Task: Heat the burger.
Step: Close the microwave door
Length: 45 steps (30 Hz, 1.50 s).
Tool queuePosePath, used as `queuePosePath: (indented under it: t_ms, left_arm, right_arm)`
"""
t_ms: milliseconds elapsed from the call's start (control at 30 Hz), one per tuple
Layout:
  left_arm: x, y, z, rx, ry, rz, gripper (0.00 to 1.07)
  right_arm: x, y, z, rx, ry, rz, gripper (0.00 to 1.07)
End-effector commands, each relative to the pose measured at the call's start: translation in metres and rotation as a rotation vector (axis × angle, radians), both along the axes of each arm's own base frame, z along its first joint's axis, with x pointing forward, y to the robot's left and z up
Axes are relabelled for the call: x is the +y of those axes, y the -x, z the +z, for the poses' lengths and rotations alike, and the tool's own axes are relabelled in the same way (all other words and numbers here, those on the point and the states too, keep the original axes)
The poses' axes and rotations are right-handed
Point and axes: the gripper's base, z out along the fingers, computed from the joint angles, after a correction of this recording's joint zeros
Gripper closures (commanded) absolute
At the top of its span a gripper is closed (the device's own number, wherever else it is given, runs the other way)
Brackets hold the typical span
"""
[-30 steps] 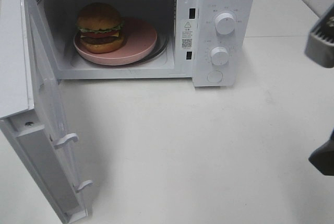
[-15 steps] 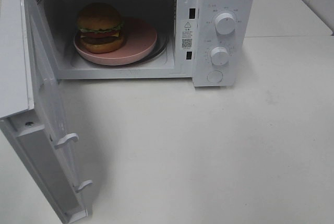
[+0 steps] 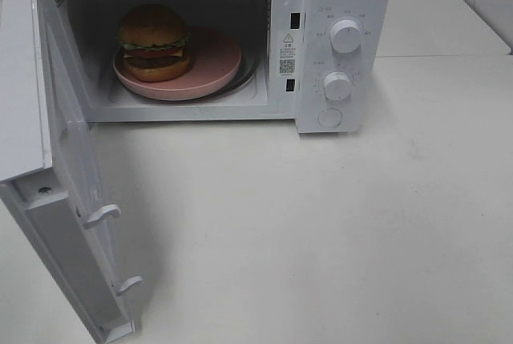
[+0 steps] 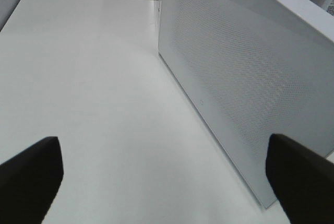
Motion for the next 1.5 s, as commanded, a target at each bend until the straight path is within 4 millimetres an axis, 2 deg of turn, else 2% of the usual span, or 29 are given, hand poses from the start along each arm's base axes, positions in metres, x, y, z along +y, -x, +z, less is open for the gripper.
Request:
queuePosePath:
  t_ms: [33,200,467,1500]
  left_arm:
    - [0.000,0.002,0.000,-0.019,0.004,-0.003,0.09]
    - [0.000,0.002,0.000,-0.019,0.004,-0.003,0.09]
    - [0.000,0.002,0.000,-0.019,0.004,-0.003,0.09]
    - [0.000,0.002,0.000,-0.018,0.004,-0.003,0.09]
  right_arm:
    - [0.000,0.002,-0.006,-0.055,-0.019,-0.021,0.31]
    - [0.003,0.015,-0.004,-0.247,-0.098,-0.059,0.31]
    - [0.004,0.032,-0.009,-0.353,-0.113,-0.086,0.31]
    - [0.004,0.032,-0.009,-0.352,-0.115,-0.088,0.31]
